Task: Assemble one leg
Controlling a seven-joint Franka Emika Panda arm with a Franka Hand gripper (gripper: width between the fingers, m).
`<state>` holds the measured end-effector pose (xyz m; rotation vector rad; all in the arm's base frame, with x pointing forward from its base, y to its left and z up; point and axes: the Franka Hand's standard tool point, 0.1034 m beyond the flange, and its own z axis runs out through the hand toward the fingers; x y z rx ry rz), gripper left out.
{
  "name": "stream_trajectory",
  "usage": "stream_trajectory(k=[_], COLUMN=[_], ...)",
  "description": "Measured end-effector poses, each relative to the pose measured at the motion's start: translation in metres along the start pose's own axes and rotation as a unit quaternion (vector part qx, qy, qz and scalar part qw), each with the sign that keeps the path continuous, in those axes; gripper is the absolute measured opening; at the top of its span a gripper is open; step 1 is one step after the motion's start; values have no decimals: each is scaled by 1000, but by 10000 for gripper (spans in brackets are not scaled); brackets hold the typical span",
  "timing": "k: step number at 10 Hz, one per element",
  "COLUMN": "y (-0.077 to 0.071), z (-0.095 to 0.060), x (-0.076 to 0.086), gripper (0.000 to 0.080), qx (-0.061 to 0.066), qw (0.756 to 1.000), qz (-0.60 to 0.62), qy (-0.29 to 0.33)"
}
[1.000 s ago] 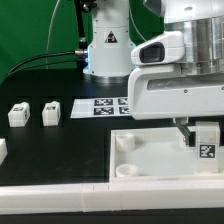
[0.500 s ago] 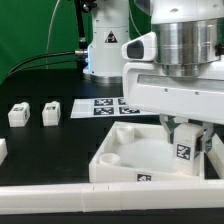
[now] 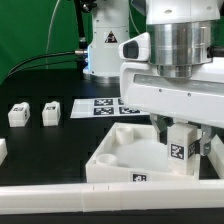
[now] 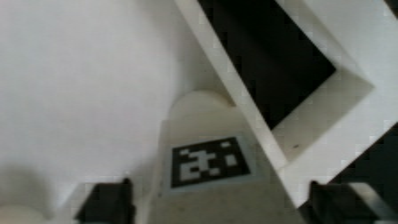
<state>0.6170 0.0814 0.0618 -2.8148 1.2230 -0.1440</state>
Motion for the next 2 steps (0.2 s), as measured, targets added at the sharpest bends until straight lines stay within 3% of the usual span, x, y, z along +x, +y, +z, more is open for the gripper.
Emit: stream_trajectory(k=[1,2], y=[0,0], z=[0,0], x=[0,0], gripper=[597,597], qx=[0,0], qw=[1000,1000], qz=[-1,-1], qy=[0,0])
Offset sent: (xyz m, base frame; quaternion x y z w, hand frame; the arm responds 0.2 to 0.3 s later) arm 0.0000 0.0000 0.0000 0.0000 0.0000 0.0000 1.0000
